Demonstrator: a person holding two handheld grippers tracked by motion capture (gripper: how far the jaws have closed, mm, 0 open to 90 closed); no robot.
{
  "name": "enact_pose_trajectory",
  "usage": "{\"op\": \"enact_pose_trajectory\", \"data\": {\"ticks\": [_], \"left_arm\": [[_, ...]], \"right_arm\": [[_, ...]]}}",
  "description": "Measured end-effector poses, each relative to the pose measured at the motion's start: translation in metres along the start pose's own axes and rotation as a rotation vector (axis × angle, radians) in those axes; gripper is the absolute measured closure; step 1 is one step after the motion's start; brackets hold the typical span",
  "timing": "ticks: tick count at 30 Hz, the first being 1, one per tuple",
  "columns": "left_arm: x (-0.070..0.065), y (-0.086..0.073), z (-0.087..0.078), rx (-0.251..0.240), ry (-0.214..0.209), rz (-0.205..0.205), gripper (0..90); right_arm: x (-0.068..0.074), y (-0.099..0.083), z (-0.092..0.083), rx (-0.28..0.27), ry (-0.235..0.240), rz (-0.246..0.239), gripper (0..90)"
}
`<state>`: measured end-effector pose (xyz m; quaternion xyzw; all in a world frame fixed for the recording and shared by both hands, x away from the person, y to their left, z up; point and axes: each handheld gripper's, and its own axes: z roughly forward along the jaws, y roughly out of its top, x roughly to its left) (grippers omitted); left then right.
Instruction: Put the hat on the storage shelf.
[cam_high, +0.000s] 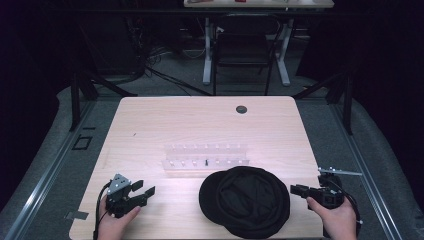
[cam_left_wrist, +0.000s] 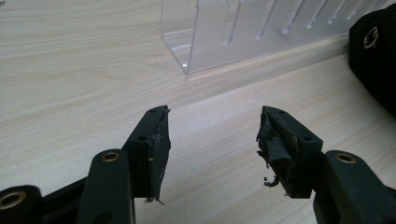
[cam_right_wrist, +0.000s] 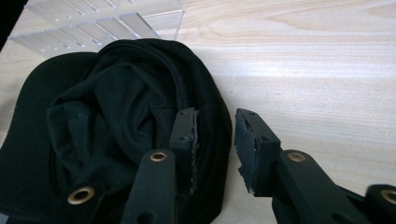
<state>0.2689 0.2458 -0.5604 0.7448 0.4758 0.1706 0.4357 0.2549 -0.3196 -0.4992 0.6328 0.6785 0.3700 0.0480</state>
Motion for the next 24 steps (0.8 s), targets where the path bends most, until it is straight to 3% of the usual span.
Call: {"op": "enact_pose_trajectory", "data": {"ticks": [6,10,12,16,24], "left_arm": [[0.000,0.000,0.000,0.000,0.002,-0.002,43.6],[0.000,0.000,0.000,0.002,0.000,0.001,43.6],[0.000,0.000,0.000,0.004,-0.001,0.002,43.6],[-0.001,0.000,0.001,0.010,-0.001,0.005,43.6],[-0.001,0.000,0.001,0.008,-0.001,0.007,43.6]], "right_arm": [[0.001,0.001,0.004,0.042,-0.018,0.014,69.0],[0.002,0.000,0.007,0.100,-0.028,0.041,69.1],[0.002,0.000,0.008,0.114,-0.011,0.045,69.3],[0.006,0.002,0.011,0.151,-0.001,0.040,70.1],[0.008,0.008,0.020,0.210,-0.034,0.028,70.8]]}}
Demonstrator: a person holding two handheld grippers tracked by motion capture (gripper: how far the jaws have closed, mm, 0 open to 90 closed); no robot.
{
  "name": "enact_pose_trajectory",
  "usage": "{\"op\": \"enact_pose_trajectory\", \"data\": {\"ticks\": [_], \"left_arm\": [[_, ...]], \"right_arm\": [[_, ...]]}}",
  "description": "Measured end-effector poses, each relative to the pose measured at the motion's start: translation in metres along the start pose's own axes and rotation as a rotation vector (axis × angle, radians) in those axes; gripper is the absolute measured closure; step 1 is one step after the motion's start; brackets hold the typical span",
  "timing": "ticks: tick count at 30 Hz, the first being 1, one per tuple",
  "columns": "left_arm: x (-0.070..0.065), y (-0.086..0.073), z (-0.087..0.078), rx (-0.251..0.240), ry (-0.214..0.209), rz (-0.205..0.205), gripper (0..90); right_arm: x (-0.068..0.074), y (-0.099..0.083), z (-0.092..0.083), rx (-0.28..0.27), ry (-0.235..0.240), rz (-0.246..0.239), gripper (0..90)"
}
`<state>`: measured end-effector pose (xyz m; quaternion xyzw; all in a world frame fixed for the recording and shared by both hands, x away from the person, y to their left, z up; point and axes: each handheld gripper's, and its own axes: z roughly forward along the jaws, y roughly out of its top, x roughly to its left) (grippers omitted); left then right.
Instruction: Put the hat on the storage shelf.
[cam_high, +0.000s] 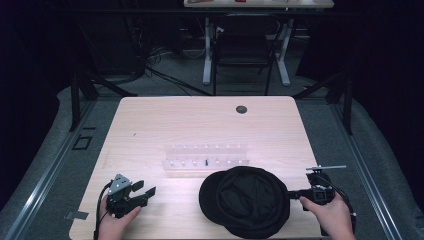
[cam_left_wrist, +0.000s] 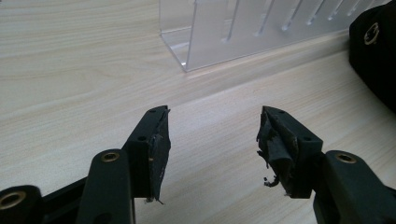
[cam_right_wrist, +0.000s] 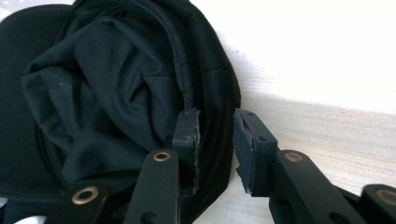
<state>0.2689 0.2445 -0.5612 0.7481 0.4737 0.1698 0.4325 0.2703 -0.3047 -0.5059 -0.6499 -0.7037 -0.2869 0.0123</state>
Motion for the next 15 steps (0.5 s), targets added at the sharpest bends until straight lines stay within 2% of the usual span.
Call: {"op": "enact_pose_trajectory", "data": {"ticks": [9,13,15], "left_arm": [[-0.001,0.000,0.001,0.011,-0.001,0.012,43.6],[-0.001,0.000,0.001,0.013,0.000,0.013,43.6],[-0.001,0.000,0.001,0.015,0.001,0.013,43.6]], "right_arm": [[0.002,0.006,0.007,0.069,-0.017,-0.007,73.1],[0.004,0.007,0.011,0.062,-0.019,0.006,73.5],[0.003,0.009,0.012,0.082,-0.021,-0.010,75.6]]}}
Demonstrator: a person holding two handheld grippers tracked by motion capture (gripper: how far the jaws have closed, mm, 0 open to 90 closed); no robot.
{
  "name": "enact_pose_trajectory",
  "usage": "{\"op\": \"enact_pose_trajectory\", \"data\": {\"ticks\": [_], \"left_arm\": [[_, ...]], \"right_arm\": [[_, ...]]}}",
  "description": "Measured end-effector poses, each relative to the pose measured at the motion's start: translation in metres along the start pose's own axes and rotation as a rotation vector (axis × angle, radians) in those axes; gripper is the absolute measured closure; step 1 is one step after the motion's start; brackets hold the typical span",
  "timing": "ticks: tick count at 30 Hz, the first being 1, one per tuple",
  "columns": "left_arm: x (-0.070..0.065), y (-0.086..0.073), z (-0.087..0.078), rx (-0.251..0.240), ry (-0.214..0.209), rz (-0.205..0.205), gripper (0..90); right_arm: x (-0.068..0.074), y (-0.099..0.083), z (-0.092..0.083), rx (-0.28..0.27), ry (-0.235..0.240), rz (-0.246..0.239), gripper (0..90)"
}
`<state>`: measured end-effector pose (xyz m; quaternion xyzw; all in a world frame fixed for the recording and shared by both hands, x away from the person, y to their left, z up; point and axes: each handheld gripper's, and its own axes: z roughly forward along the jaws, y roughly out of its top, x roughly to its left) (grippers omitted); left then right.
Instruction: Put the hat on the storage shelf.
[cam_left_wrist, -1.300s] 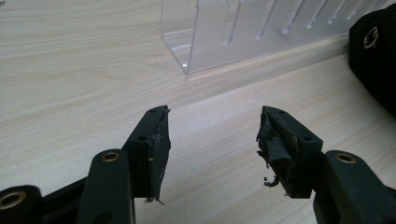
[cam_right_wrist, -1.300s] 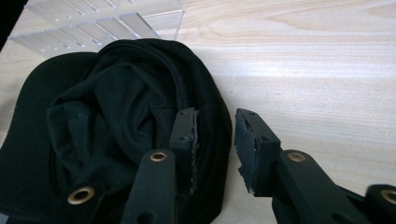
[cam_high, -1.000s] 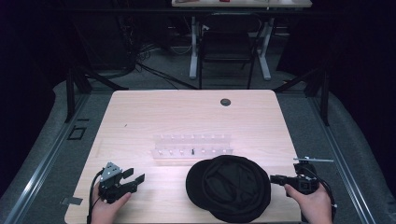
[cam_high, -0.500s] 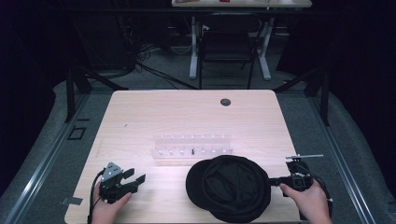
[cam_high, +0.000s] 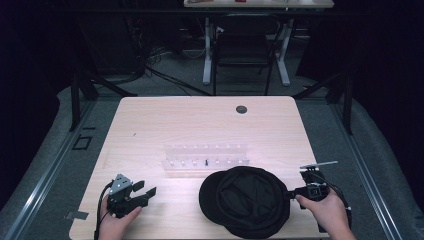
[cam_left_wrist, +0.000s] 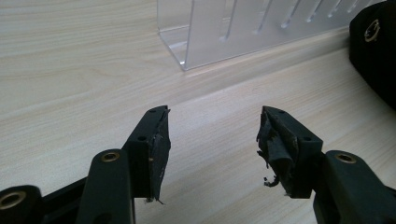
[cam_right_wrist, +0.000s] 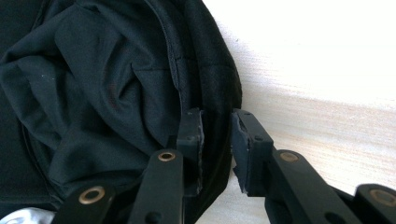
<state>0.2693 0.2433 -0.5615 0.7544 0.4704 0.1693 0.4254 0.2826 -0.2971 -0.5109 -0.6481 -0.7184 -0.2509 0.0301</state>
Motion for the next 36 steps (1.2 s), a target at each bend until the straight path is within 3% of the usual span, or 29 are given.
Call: {"op": "enact_pose_trajectory", "data": {"ticks": [5,15,17,21,22,24,25,26,30,36], "left_arm": [[0.000,0.000,0.000,-0.002,0.004,-0.004,43.6],[0.000,0.000,0.000,0.000,0.004,-0.003,43.6],[0.000,0.000,0.000,-0.001,0.004,-0.005,43.6],[0.000,0.000,0.000,0.000,0.005,-0.005,43.6],[0.000,0.000,0.000,-0.001,0.006,-0.006,43.6],[0.000,0.000,0.000,-0.001,0.006,-0.007,43.6],[0.000,0.000,0.000,-0.003,0.005,-0.007,43.6],[0.001,0.000,0.000,-0.003,0.005,-0.007,43.6],[0.001,0.000,0.000,-0.002,0.006,-0.007,43.6],[0.001,0.000,0.000,-0.001,0.006,-0.007,43.6]], "right_arm": [[-0.001,0.004,0.002,0.007,0.000,-0.005,76.4],[-0.003,0.008,0.007,0.110,0.011,-0.016,76.7],[-0.003,0.009,0.010,0.110,0.019,0.015,79.6],[-0.005,0.012,0.009,0.146,0.035,0.007,81.3],[-0.004,0.011,0.011,0.126,0.044,0.031,82.3],[-0.004,0.013,0.010,0.157,0.037,0.014,82.6],[-0.003,0.013,0.011,0.146,0.037,0.028,83.0],[-0.005,0.015,0.009,0.184,0.038,-0.004,83.2],[-0.003,0.017,0.010,0.180,0.044,0.016,84.5],[-0.002,0.022,0.008,0.232,0.033,0.010,85.5]]}}
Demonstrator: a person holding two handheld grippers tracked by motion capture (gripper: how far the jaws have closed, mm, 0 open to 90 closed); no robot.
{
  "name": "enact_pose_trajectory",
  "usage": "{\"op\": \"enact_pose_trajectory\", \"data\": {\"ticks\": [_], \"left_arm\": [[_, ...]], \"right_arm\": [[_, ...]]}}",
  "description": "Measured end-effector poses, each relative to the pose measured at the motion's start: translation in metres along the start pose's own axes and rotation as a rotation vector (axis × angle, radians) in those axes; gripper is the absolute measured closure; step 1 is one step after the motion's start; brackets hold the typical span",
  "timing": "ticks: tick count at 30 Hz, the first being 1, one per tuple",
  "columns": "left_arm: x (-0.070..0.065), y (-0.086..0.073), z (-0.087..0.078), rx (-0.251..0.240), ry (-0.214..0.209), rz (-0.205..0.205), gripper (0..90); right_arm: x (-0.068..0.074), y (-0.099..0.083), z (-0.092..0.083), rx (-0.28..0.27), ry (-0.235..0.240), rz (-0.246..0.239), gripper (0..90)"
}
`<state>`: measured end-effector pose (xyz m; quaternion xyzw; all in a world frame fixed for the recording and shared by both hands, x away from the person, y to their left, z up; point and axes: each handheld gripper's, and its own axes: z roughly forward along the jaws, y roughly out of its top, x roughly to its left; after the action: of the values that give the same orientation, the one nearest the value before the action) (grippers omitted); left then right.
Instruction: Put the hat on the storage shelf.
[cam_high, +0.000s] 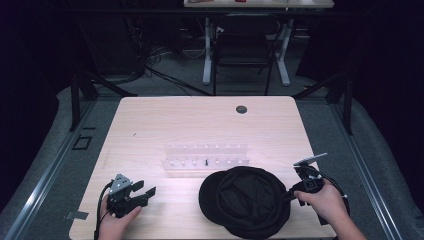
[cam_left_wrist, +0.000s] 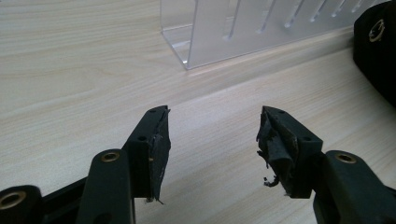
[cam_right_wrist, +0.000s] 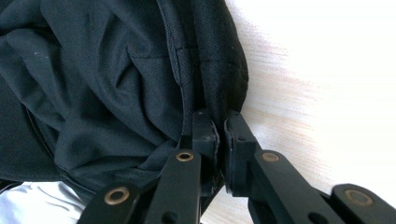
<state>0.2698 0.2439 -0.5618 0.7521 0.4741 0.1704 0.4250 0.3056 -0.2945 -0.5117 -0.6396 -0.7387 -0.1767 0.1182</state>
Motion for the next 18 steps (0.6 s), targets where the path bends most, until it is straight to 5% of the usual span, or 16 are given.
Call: {"op": "enact_pose_trajectory", "data": {"ticks": [4,7,18], "left_arm": [[0.000,0.000,0.000,-0.001,0.001,0.000,43.7],[0.000,0.000,0.000,-0.001,0.001,0.000,43.7],[0.000,0.000,0.000,-0.002,0.002,-0.001,43.7]], "right_arm": [[0.002,0.000,0.001,-0.024,0.013,0.031,86.6],[0.001,0.001,-0.005,0.011,0.016,0.009,87.3],[0.002,-0.004,-0.026,-0.071,0.184,0.045,88.2]]}}
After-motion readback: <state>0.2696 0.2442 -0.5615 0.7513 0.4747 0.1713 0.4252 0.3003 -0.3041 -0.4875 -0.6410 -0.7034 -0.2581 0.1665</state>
